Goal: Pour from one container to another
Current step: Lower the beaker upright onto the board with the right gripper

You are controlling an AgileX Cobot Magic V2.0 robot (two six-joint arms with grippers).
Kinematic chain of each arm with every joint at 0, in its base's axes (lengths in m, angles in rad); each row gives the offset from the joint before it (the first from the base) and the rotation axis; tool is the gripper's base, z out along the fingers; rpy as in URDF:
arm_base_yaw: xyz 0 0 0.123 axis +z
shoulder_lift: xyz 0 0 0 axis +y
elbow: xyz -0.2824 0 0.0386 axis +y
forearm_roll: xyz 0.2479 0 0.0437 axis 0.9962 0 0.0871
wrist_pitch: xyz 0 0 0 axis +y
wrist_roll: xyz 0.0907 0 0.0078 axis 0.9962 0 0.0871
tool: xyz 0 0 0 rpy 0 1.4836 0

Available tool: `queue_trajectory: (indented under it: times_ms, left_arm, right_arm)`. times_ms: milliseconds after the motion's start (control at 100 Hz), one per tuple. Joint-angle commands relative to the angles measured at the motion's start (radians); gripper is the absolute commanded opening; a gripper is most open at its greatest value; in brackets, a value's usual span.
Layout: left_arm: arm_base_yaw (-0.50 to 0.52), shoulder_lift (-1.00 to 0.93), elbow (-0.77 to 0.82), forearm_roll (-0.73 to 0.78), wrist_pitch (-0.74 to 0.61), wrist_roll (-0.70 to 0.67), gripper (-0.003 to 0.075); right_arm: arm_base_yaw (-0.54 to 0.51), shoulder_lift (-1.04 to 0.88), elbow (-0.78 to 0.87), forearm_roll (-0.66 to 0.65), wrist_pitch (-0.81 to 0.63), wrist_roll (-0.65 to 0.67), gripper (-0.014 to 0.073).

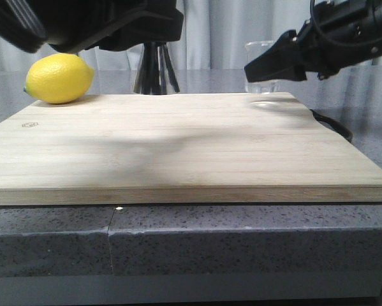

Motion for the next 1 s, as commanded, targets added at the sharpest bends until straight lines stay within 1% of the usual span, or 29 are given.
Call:
queue_trajectory:
  times_ms: [0,210,610,700,820,990]
  left_arm:
    - [-0.007,-0.023,-0.034,0.003,-0.087,-0.007,-0.0020]
    - [-0.007,-0.023,-0.034,0.003,-0.086,-0.007,-0.0020]
    - [-0.007,-0.023,-0.034,0.003,-0.086,-0.007,-0.0020]
    - [-0.007,-0.023,-0.034,0.003,-0.086,-0.007,-0.0020]
    - [-0.007,-0.023,-0.034,0.003,-0.086,-0.007,-0.0020]
    - [-0.007,-0.023,-0.034,0.003,-0.086,-0.007,-0.0019]
  right_arm:
    - [-0.005,-0.014,-0.032,0.081,-0.065,-0.059,0.0170]
    - [-0.005,0.038,-0.032,0.120,-0.096,-0.111,0.0170]
    - [-0.005,0.068,-0.032,0.124,-0.110,-0.111,0.0171]
    - [-0.005,0.068,-0.032,0.123,-0.110,-0.111,0.0183]
    - [-0.005,0.068,-0.032,0.124,-0.110,-0.111,0.0256]
    - [-0.005,0.068,-0.034,0.153,-0.110,-0.111,0.0428]
